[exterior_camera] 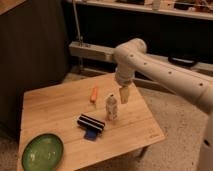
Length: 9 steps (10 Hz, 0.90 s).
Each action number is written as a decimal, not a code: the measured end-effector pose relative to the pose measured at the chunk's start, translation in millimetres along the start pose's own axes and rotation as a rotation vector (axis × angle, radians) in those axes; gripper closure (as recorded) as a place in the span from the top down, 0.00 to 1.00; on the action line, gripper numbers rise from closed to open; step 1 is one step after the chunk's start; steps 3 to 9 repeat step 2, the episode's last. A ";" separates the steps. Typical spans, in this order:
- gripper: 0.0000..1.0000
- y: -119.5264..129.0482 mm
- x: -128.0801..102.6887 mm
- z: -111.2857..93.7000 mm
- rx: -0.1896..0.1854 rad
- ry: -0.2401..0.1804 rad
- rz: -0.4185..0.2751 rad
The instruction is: Stand the bottle upright
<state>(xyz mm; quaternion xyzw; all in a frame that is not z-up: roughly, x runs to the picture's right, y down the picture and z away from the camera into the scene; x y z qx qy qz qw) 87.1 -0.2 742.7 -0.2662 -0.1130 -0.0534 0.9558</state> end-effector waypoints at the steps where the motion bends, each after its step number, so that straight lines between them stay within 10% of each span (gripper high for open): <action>1: 0.80 -0.7 1.8 -4.3 0.029 -0.052 0.013; 9: 0.80 -2.0 3.3 -9.0 0.053 -0.089 0.024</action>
